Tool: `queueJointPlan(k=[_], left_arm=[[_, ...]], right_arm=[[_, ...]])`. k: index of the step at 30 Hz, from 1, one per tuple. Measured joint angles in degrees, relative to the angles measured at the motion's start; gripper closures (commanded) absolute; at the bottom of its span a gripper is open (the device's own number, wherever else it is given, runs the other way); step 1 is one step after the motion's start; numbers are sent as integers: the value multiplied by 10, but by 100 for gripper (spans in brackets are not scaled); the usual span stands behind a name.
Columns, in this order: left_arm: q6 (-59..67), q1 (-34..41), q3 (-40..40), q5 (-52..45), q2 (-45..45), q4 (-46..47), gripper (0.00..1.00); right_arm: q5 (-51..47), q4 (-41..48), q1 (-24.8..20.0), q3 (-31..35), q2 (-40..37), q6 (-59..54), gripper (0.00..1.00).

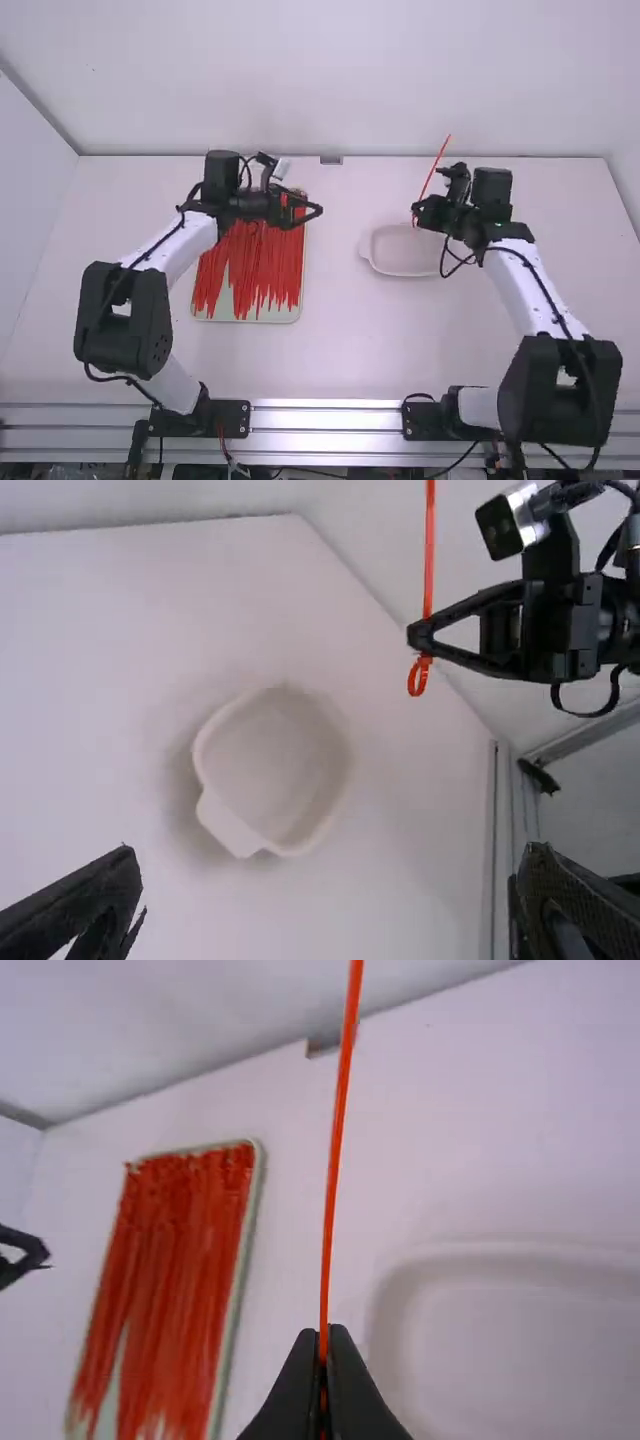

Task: Fasten the cable tie

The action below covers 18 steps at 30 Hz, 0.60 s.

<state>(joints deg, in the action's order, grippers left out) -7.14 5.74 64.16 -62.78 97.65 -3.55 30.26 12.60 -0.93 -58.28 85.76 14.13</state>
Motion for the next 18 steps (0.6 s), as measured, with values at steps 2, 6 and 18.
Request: queueJointPlan(k=[2, 6, 18], left_arm=[[-7, -6, -6, 1, 0, -7, 1], [-19, -26, -12, -3, 0, -9, 1], [-30, -36, -12, -5, 0, -15, 1]], right_arm=[[-8, -10, 5, 0, 24, -2, 100], [-18, -34, 17, 0, 81, -7, 100], [-41, -30, 23, 0, 185, -6, 100]])
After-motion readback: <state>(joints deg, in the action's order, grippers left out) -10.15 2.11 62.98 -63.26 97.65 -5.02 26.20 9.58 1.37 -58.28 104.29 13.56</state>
